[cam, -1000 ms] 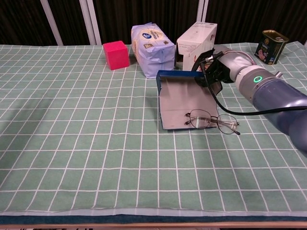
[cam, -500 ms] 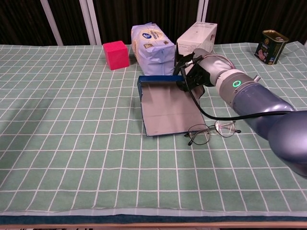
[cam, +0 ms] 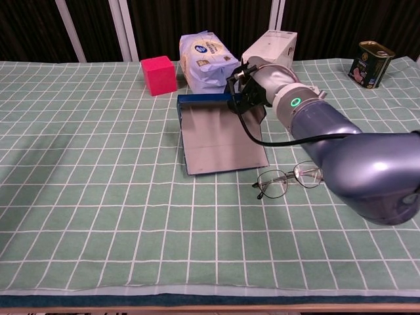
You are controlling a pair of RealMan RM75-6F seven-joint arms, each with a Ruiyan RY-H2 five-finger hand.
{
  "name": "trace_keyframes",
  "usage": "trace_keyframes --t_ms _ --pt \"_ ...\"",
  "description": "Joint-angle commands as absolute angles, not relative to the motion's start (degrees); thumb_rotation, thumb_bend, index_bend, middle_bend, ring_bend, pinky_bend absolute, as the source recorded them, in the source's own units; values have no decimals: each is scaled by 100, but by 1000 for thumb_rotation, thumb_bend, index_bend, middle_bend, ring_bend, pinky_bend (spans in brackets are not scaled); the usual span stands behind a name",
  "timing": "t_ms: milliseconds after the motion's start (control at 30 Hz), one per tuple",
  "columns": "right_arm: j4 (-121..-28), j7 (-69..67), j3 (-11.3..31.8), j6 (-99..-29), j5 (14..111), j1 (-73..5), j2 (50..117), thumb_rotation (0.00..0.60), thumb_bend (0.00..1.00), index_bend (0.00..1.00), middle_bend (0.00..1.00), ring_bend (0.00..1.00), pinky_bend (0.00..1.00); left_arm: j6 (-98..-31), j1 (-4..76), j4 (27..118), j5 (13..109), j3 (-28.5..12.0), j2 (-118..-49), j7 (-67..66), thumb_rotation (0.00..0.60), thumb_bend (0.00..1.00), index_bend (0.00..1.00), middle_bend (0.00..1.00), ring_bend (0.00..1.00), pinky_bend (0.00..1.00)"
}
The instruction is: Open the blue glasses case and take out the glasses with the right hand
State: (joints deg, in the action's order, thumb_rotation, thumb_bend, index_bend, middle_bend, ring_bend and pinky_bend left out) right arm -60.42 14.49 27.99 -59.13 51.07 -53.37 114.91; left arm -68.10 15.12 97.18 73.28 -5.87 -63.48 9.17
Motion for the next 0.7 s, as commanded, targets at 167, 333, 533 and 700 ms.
trace_keyframes --t_ms 167,333,533,700 --pt "-5961 2110 2907 -5854 4755 -5540 11557 600 252 0 885 947 990 -6793 1518 9716 7332 -587 -6346 938 600 0 0 0 0 0" --pt "-6513 2500 2791 -6031 4563 -5332 11331 600 212 0 879 942 988 -6833 1504 9702 7360 -579 -6351 917 600 0 0 0 0 0" --pt "-7912 2650 2417 -6541 4848 -4738 10585 600 204 0 720 810 844 -6942 1474 9664 7430 -564 -6388 843 600 0 0 0 0 0" --pt "-9170 2741 1916 -7004 5260 -4061 9620 600 202 0 387 480 487 -7011 1453 9648 7505 -532 -6404 746 600 0 0 0 0 0"
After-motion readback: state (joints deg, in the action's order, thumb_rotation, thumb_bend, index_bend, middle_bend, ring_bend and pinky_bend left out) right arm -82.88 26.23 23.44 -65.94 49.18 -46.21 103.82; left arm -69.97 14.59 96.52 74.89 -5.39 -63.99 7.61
